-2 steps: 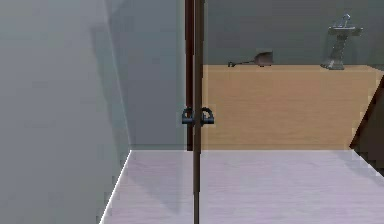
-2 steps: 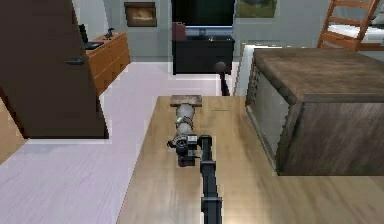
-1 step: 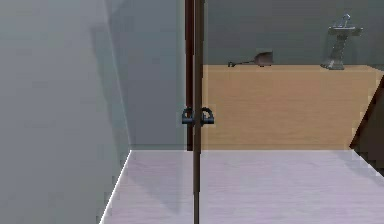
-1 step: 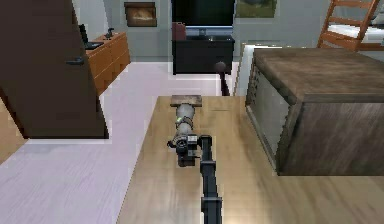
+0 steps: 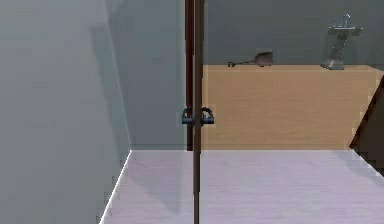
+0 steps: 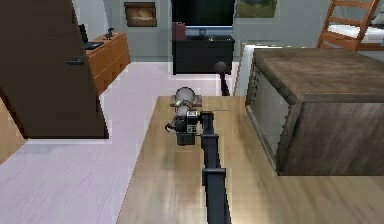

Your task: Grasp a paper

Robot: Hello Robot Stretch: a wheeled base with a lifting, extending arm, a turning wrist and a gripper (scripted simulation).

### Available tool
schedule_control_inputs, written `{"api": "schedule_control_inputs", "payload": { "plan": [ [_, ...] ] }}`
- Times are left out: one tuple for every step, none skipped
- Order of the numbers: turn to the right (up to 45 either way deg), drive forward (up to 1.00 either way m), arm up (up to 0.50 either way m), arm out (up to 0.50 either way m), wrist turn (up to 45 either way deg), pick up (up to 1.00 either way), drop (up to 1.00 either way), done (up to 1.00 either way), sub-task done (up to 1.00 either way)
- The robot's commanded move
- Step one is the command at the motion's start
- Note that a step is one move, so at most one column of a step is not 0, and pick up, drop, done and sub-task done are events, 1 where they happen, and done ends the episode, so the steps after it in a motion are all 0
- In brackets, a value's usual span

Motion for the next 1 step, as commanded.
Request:
{"api": "schedule_control_inputs", "payload": {
  "plan": [
    [0.0,0.0,0.0,0.0,0.0,0.0,0.0,1.0,0.0]
  ]
}}
